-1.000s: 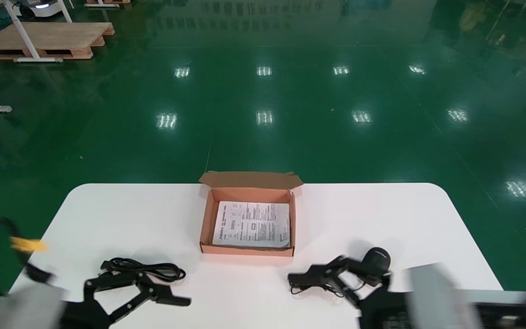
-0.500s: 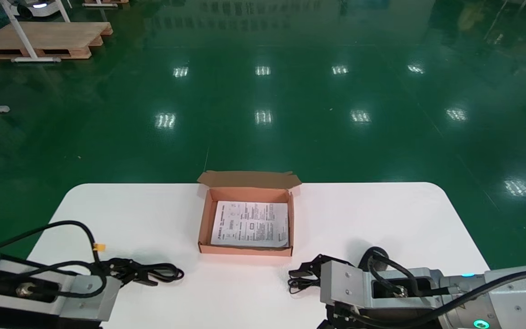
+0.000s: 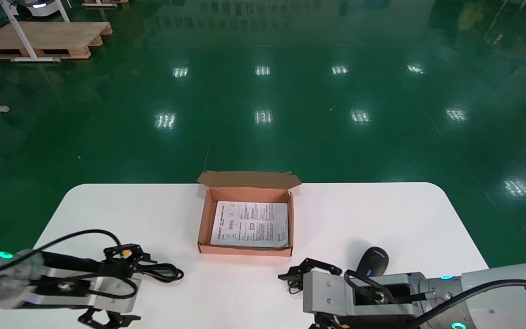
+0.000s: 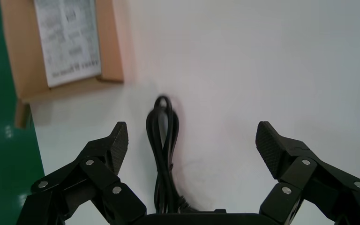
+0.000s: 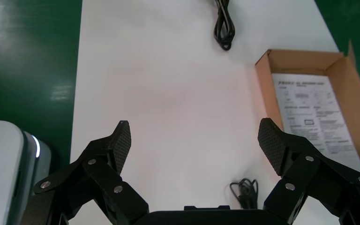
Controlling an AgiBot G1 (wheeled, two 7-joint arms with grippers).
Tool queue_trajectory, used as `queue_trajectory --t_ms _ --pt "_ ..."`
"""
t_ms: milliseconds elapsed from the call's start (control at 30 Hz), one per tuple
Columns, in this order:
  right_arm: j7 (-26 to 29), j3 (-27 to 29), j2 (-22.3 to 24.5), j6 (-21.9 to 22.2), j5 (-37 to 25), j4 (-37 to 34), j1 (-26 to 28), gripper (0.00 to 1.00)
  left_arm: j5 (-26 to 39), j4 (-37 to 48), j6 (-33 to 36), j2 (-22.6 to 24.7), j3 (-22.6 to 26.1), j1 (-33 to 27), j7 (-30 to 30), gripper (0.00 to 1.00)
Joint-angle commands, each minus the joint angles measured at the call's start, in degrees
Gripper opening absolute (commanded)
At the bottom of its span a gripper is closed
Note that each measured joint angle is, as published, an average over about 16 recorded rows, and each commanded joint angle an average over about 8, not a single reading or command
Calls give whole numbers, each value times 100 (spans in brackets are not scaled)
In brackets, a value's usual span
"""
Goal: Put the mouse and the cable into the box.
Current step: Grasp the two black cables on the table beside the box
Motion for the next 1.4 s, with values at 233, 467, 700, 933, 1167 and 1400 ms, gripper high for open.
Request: queue_trajectory --t_ms 233,467,700,933,1167,1400 --pt "55 -3 -13 41 -19 160 -19 100 793 974 -870 496 206 128 448 100" --pt "61 9 -13 6 32 194 2 100 1125 1773 -1445 922 271 70 618 100" --pt "56 38 61 -38 76 203 9 100 1318 2371 -1746 1319 354 -54 822 100" --pt "45 53 131 -86 84 185 33 100 1420 2711 -1811 1523 394 -173 795 100" --pt "160 -33 63 -64 -121 110 112 100 1491 2791 -1753 1599 427 -243 695 100" --pt "554 -464 -429 337 -1245 -259 287 100 1509 2781 -1731 1603 435 -253 660 100"
